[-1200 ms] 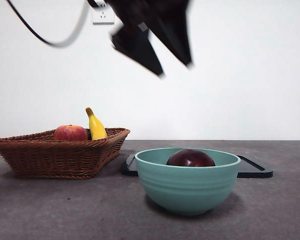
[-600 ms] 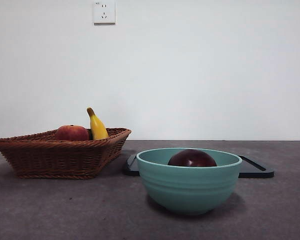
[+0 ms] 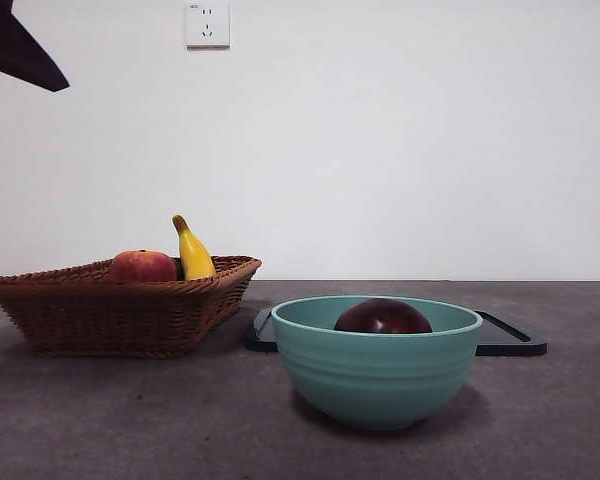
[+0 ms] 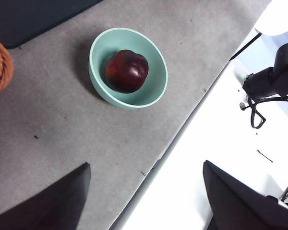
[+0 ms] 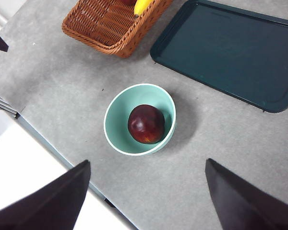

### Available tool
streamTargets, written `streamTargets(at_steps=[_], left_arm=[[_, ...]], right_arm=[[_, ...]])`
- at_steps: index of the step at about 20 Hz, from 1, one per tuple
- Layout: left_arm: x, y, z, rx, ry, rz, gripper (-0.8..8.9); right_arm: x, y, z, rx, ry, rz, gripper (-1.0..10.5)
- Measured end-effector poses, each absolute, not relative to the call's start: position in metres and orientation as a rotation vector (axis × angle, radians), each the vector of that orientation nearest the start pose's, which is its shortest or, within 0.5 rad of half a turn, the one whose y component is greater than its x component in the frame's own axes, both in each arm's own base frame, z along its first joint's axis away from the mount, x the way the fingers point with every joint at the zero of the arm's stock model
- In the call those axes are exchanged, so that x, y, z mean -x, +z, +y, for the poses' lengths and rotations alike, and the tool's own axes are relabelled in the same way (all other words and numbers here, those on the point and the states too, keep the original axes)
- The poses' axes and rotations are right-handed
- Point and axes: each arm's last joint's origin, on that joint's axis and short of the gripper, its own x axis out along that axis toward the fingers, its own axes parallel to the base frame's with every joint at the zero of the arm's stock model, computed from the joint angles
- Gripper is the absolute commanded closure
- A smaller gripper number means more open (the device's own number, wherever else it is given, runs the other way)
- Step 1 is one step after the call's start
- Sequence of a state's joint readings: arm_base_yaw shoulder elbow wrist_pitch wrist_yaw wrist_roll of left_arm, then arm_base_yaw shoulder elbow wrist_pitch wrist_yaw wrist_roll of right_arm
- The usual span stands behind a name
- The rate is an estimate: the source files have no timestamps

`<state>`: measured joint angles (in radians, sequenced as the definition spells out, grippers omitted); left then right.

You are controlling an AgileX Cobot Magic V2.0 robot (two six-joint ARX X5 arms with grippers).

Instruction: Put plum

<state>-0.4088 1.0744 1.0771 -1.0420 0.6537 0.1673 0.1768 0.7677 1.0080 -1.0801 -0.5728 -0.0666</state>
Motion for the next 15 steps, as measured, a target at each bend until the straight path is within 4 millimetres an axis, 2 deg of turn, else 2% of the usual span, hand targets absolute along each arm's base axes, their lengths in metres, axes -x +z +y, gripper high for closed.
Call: streamTargets(at_steps=[4, 8, 15], left_arm=[[-0.163, 0.318, -0.090, -0.006, -1.048, 0.985, 4.39], [-0.163, 0.318, -0.090, -0.006, -1.049, 0.985, 4.39], [-0.164, 0.319, -0.090, -0.007, -1.049, 0.978, 4.39]], right_arm=[[-0.120, 0.331, 0.037, -0.147, 0.715, 0.870, 5.6], [-0.143, 0.320, 0.047, -0.176, 0.726, 0.928, 5.6], [-0.178, 0.267, 0.083, -0.132, 0.686, 1.017, 5.7]])
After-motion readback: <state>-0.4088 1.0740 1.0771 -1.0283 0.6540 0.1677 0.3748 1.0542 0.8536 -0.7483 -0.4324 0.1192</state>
